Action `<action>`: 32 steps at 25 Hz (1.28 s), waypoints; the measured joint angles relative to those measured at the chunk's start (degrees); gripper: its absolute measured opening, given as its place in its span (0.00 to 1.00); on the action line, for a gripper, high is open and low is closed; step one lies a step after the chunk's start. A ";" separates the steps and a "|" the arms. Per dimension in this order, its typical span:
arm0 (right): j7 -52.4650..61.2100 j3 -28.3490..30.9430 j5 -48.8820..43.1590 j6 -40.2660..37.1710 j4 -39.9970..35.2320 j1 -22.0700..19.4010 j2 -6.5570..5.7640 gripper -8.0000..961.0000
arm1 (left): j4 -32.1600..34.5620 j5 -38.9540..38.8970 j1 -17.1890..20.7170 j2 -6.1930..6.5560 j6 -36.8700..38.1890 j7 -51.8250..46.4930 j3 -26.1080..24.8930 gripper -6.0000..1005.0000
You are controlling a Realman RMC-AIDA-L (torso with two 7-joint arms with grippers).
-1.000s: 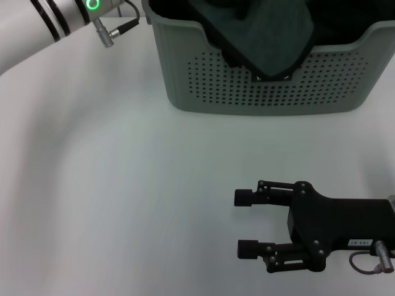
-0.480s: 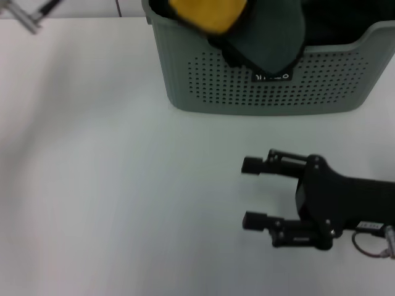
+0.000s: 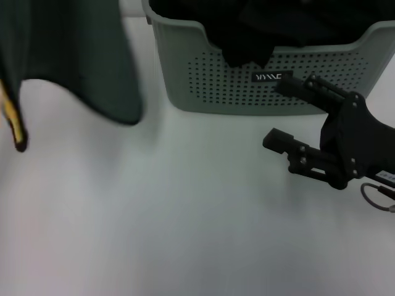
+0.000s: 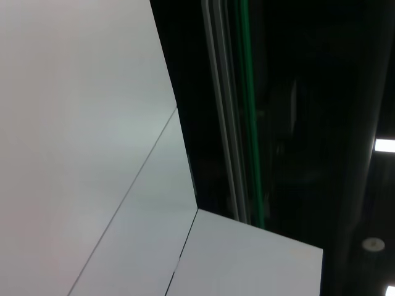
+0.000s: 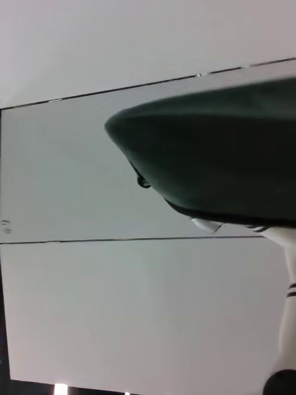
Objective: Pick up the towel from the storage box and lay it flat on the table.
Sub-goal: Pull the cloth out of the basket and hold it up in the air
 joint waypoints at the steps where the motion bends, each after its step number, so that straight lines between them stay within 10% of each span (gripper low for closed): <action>1: -1.03 -1.16 1.10 0.39 0.16 0.16 0.00 0.78 | -0.36 -0.40 0.10 -0.03 0.10 0.12 0.02 0.01; 12: -18.20 -23.34 23.47 13.16 -1.58 4.21 -0.01 0.78 | -8.45 -3.37 -3.15 -0.48 -0.23 4.86 1.87 0.01; 24: -24.71 -30.07 33.66 27.15 -1.73 8.59 -0.01 0.78 | -11.67 -6.29 -6.71 -0.57 -0.22 7.32 7.43 0.01; 32: -24.62 -33.84 33.71 23.70 -1.82 8.71 -0.01 0.47 | -11.82 -6.35 -6.83 -0.58 -1.70 8.03 7.59 0.01</action>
